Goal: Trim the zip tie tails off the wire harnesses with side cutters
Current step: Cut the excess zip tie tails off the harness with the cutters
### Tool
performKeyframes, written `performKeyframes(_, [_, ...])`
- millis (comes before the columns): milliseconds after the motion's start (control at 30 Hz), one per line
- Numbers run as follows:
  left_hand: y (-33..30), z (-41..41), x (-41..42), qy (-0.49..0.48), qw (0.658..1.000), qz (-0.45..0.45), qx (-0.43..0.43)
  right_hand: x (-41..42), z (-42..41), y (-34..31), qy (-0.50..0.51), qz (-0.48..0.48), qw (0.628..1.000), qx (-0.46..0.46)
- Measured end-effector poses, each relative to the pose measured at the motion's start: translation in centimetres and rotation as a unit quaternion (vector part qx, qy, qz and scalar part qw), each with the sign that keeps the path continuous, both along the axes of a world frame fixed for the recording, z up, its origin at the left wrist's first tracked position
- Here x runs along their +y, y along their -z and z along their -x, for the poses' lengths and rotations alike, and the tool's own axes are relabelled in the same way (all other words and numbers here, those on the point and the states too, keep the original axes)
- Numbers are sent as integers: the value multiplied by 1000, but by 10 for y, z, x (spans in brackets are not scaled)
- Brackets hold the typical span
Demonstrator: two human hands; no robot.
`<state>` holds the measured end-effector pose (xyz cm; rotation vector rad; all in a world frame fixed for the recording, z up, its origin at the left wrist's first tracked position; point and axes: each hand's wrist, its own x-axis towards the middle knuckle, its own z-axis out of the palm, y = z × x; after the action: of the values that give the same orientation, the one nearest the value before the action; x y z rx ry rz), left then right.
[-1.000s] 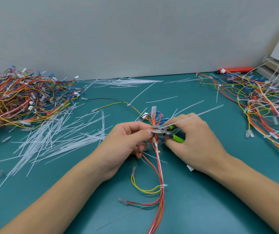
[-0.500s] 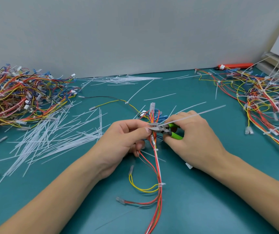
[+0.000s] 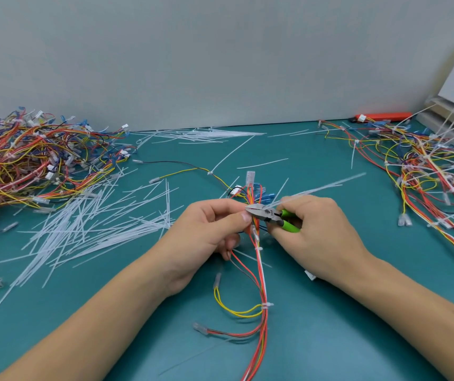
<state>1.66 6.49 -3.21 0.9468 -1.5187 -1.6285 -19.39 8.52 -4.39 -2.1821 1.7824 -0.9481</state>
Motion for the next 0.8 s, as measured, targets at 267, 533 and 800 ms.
performKeyframes(267, [3,-1,-3,5,1000,-16,11,0,0,-4,-21,21,999,-36])
performKeyframes(533, [4,-2,-4,5,1000,-14,12,0,-2,-7,-11,-1,1000,-24])
performKeyframes(800, [2,-2,-3,10,1000,-9,12,2,-1,-4,3,-26,999,-23])
